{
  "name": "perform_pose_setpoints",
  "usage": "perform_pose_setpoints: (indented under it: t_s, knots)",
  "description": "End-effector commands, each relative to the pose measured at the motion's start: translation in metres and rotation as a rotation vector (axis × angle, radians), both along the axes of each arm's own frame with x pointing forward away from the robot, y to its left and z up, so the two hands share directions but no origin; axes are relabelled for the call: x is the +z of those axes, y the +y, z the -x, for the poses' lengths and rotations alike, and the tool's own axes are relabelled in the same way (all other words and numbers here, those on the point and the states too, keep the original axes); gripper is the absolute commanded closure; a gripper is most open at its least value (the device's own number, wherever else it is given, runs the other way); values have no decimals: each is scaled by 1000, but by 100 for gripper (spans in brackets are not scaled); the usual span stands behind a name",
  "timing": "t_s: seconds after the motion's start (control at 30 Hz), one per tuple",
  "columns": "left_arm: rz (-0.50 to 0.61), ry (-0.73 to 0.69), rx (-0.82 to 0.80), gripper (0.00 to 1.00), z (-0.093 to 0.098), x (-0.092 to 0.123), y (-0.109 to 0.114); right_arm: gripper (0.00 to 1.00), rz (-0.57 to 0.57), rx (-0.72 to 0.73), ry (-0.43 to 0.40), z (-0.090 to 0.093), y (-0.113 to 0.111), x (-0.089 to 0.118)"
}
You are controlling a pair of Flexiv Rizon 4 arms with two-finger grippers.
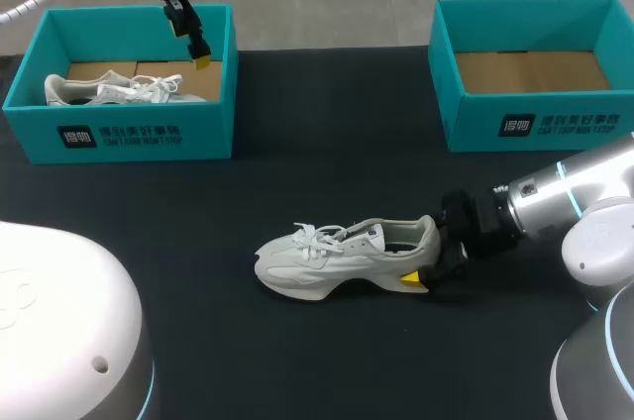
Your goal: Take the shoe out of the shoebox, open the shoe tongue, remove and reinsert the insole, then place the shoe into the shoebox
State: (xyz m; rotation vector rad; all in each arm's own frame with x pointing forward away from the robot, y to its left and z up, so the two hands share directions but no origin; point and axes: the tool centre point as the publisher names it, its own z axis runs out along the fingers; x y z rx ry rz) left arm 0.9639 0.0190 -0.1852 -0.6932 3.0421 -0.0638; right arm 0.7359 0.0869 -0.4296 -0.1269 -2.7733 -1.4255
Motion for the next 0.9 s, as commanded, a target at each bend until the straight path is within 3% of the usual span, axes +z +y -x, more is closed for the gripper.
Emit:
perform_pose_setpoints:
  t_s: [0.03,0.83,0.9]
  knots:
    - [-23,-14,-43,0,14,-4,-16,100,2,0,1,0,4,-5]
    - [-23,-14,-43,0,14,-4,-16,100,2,0,1,0,4,-5]
    - [-18,16,78,0,15,-3,-27,100,2,0,1,0,4,-5]
